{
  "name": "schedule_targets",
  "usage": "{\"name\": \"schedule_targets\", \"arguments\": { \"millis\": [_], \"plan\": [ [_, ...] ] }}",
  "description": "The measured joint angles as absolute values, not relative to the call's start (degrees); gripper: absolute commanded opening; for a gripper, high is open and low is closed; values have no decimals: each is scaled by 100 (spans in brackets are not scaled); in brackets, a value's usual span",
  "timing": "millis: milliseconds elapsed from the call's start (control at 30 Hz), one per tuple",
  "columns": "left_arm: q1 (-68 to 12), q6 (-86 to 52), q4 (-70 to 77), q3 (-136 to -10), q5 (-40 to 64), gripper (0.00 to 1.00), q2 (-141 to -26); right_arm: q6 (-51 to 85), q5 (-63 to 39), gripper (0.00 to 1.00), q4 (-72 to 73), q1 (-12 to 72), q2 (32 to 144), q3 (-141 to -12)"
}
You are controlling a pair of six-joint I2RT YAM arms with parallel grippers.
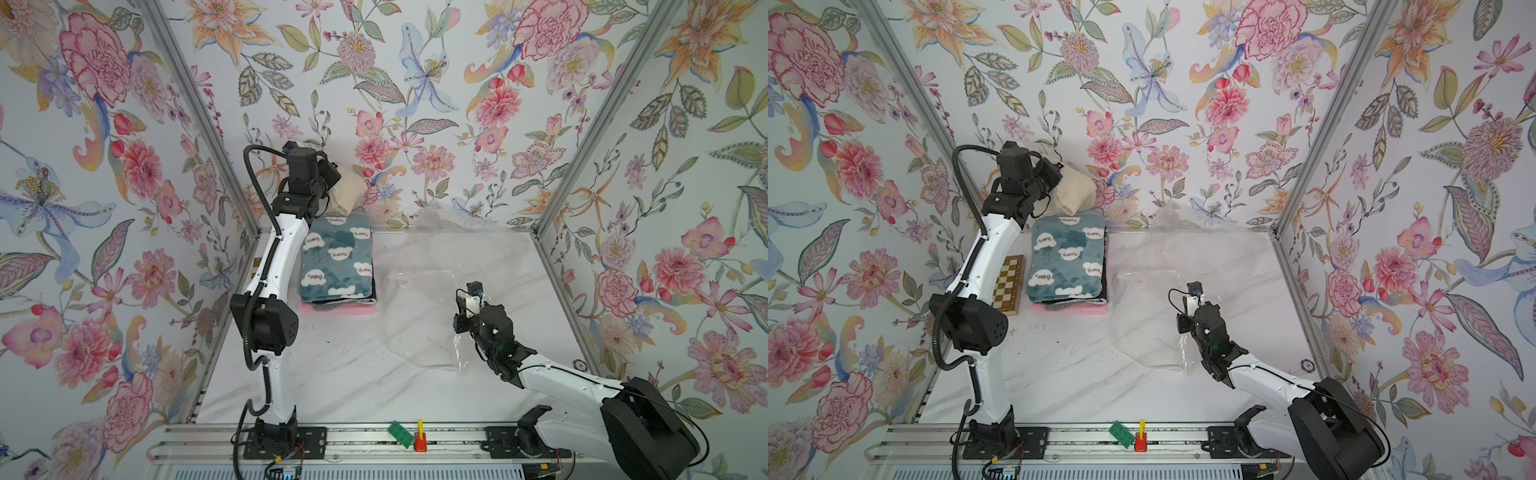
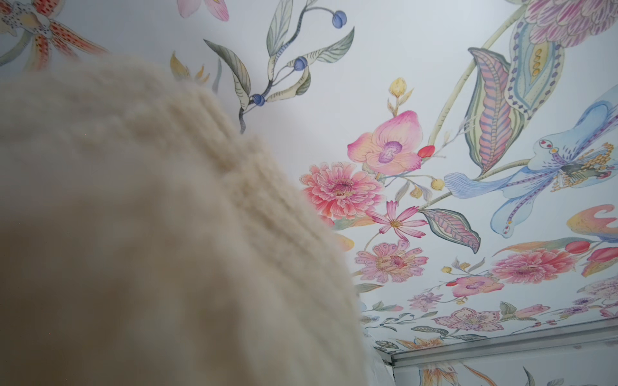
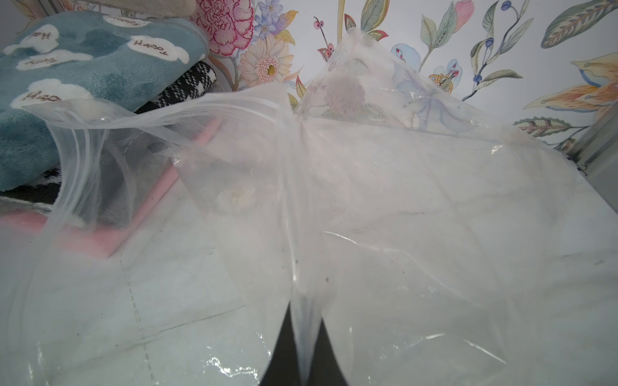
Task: Take the blanket out of the vacuum bag
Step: Place the blanket at the center of the board.
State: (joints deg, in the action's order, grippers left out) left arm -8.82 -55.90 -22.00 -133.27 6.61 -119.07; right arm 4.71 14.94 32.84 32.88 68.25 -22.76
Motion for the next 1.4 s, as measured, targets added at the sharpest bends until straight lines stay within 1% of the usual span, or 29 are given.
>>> {"name": "schedule_targets", "arguments": {
  "millis": [167, 500, 900, 1200, 1400],
  "plan": [
    [-749, -5422, -2178, -13358, 711, 0, -11946, 473, 1476, 0, 3282, 3288, 6825, -2276],
    [-738, -5186, -2126, -13353, 731, 0, -12014, 471, 1433, 0, 3284, 3288, 6877, -2276],
    [-711, -5363, -1664, -12897, 1131, 0, -12044, 471, 1433, 0, 3286, 3288, 7030, -2281],
    [-711, -5642, -1367, -12005, 1398, 0, -11974, 469, 1428, 0, 3286, 3288, 7028, -2281],
    [-711, -5916, -1413, -11236, 1415, 0, -11611, 451, 1431, 0, 3286, 3288, 7028, -2283]
  ]
}}
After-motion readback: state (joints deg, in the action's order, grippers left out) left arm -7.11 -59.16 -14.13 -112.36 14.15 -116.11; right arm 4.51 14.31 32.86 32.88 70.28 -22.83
